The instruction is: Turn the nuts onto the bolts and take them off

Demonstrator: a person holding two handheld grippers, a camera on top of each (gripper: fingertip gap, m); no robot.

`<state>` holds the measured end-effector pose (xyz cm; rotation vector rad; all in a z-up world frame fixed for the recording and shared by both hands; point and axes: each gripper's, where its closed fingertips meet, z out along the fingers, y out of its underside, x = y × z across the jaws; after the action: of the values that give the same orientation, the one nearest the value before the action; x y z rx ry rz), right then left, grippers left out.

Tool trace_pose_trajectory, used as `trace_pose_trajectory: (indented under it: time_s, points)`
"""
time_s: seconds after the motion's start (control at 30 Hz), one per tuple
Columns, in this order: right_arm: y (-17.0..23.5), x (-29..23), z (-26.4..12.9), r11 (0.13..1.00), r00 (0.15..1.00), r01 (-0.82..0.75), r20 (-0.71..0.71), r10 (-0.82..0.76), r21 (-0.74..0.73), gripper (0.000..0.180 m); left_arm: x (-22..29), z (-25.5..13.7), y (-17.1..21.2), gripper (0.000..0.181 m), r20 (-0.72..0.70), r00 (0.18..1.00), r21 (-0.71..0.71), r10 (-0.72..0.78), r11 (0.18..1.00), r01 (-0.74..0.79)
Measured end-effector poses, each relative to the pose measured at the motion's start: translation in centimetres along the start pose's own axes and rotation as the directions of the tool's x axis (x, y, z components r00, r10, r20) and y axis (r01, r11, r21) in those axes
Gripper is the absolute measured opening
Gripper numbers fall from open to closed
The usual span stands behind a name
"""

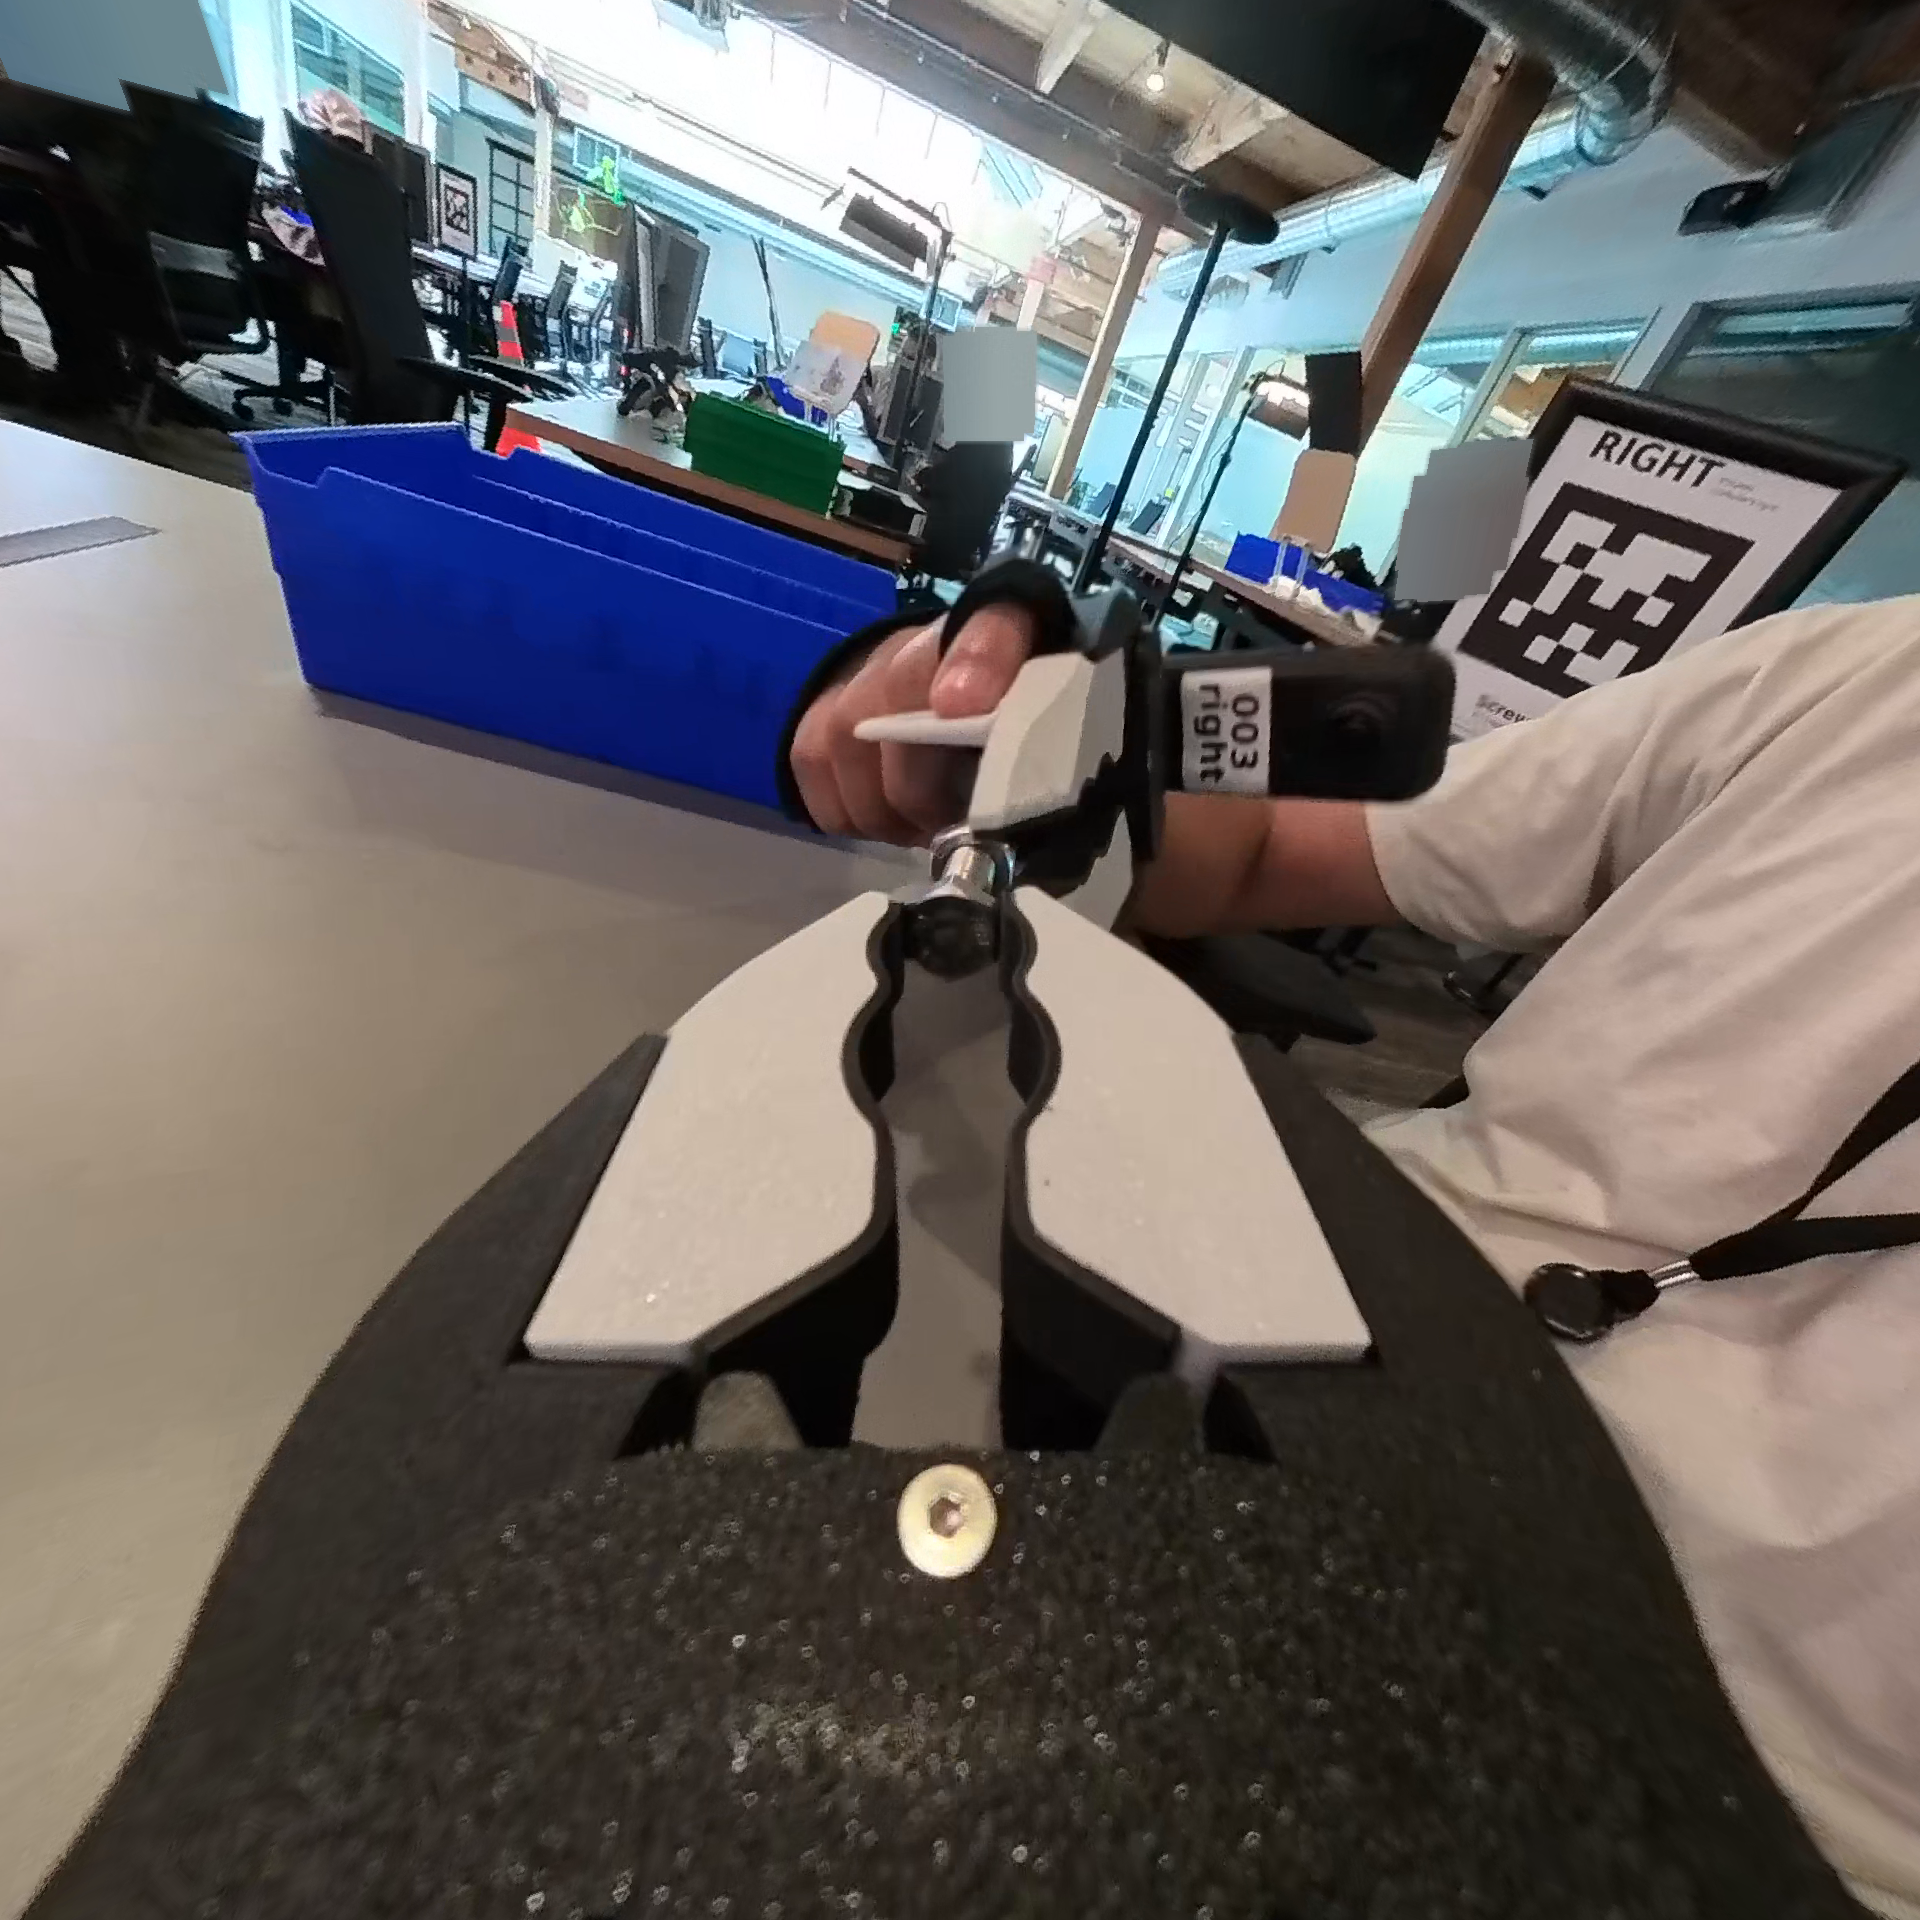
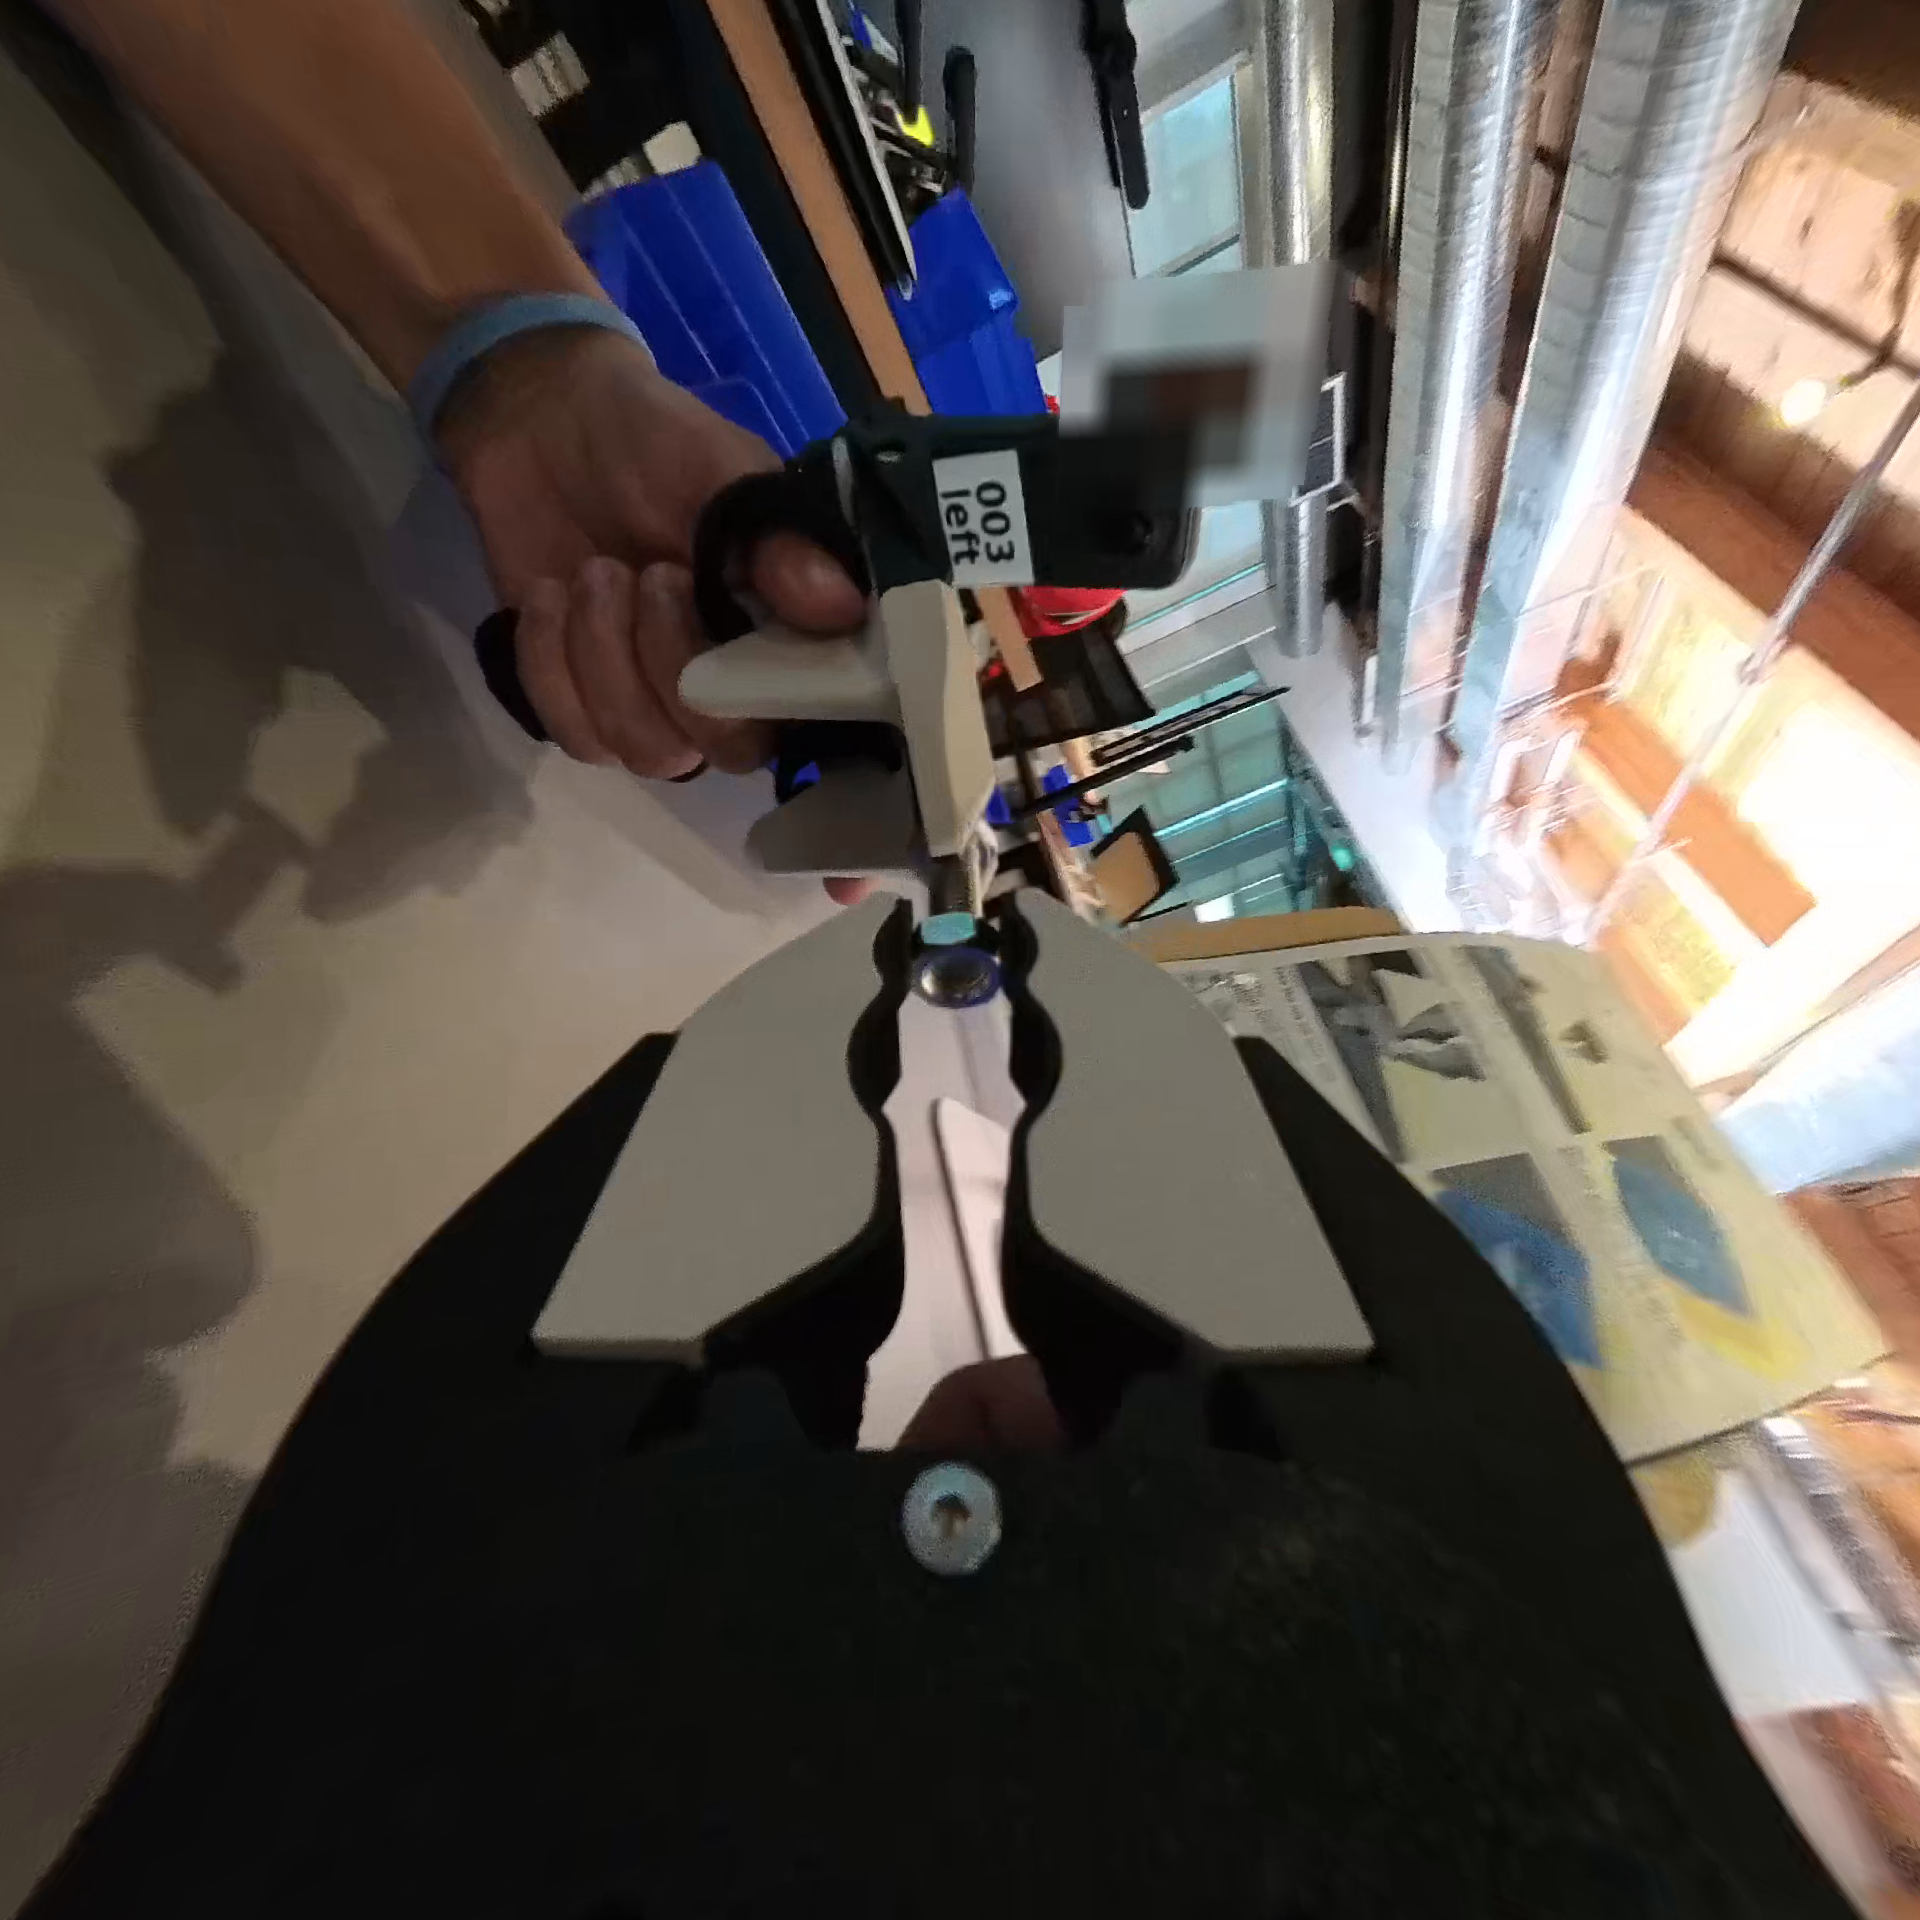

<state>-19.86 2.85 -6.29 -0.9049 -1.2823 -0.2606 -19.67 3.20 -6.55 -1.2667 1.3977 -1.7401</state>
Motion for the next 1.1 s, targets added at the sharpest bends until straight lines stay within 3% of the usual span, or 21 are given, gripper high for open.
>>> trace_pose_trajectory:
  time_s: [0.1, 0.2, 0.3, 0.4, 0.47, 0.53, 0.6, 0.67, 0.77, 0.83, 0.87, 0.9, 0.97, 1.1]
  points:
    - [0.0, 0.0, 0.0, 0.948, 0.944, -0.318, 0.105, 0.314, 0.019, 0.014, 0.0, 0.0, 0.1, 0.017, 0.033, 0.998, -0.013, 0.06, 0.998, -0.06]
    - [0.0, 0.6, 0.1, 0.748, 0.736, -0.663, 0.215, 0.642, 0.035, 0.014, 0.0, -0.1, -0.4, 0.017, 0.061, 0.993, 0.0, 0.102, 0.995, -0.103]
    - [0.0, 1.0, 0.5, 0.417, 0.392, -0.909, 0.335, 0.857, -0.003, 0.014, -0.2, -0.3, -0.7, 0.017, 0.092, 0.985, 0.007, 0.143, 0.989, -0.145]
    - [0.4, 1.2, 0.7, -0.039, -0.089, -0.993, 0.46, 0.883, -0.116, 0.013, -0.5, -0.4, -0.8, 0.017, 0.143, 0.969, -0.011, 0.202, 0.979, -0.203]
    - [0.8, 0.7, 0.8, -0.181, -0.244, -0.968, 0.482, 0.842, -0.173, 0.013, -0.8, -0.4, -0.6, 0.017, 0.171, 0.956, -0.041, 0.239, 0.971, -0.236]
    - [0.8, 0.7, 0.8, -0.27, -0.33, -0.944, 0.496, 0.803, -0.19, 0.013, -0.8, -0.4, -0.7, 0.016, 0.181, 0.949, -0.046, 0.258, 0.966, -0.254]
    - [0.5, 1.2, 0.7, -0.215, -0.256, -0.967, 0.507, 0.823, -0.139, 0.016, -0.7, -0.3, -1.0, 0.017, 0.178, 0.953, -0.027, 0.247, 0.969, -0.246]
    - [0.3, 1.9, 0.4, -0.034, -0.047, -0.999, 0.476, 0.878, -0.037, 0.034, -0.7, -0.5, -1.3, 0.017, 0.166, 0.963, -0.002, 0.211, 0.977, -0.213]
    - [1.0, 3.0, -0.3, 0.468, 0.478, -0.878, 0.246, 0.843, 0.102, 0.044, -0.7, -1.0, -1.8, 0.017, 0.126, 0.984, 0.055, 0.128, 0.989, -0.136]
    - [1.9, 3.0, -0.7, 0.809, 0.81, -0.586, 0.04, 0.585, 0.05, 0.047, -0.6, -1.1, -2.2, 0.017, 0.093, 0.993, 0.096, 0.079, 0.991, -0.088]
    - [1.9, 2.8, -0.9, 0.918, 0.917, -0.397, -0.025, 0.397, 0.008, 0.048, -0.4, -1.1, -2.2, 0.017, 0.067, 0.996, 0.103, 0.053, 0.993, -0.06]
    - [1.8, 2.5, -1.0, 0.976, 0.975, -0.212, -0.073, 0.208, -0.042, 0.048, -0.3, -1.1, -2.1, 0.017, 0.048, 0.998, 0.105, 0.034, 0.994, -0.039]
    - [1.5, 1.3, -0.8, 0.995, 0.996, 0.026, -0.085, -0.034, -0.094, 0.047, -0.1, -0.8, -1.7, 0.017, 0.02, 1.0, 0.095, 0.012, 0.995, -0.014]
    - [0.8, 0.4, -0.4, 0.988, 0.986, 0.13, -0.091, -0.138, -0.089, 0.045, 0.3, 0.0, -0.9, 0.017, -0.004, 1.0, 0.056, 0.009, 0.998, -0.009]
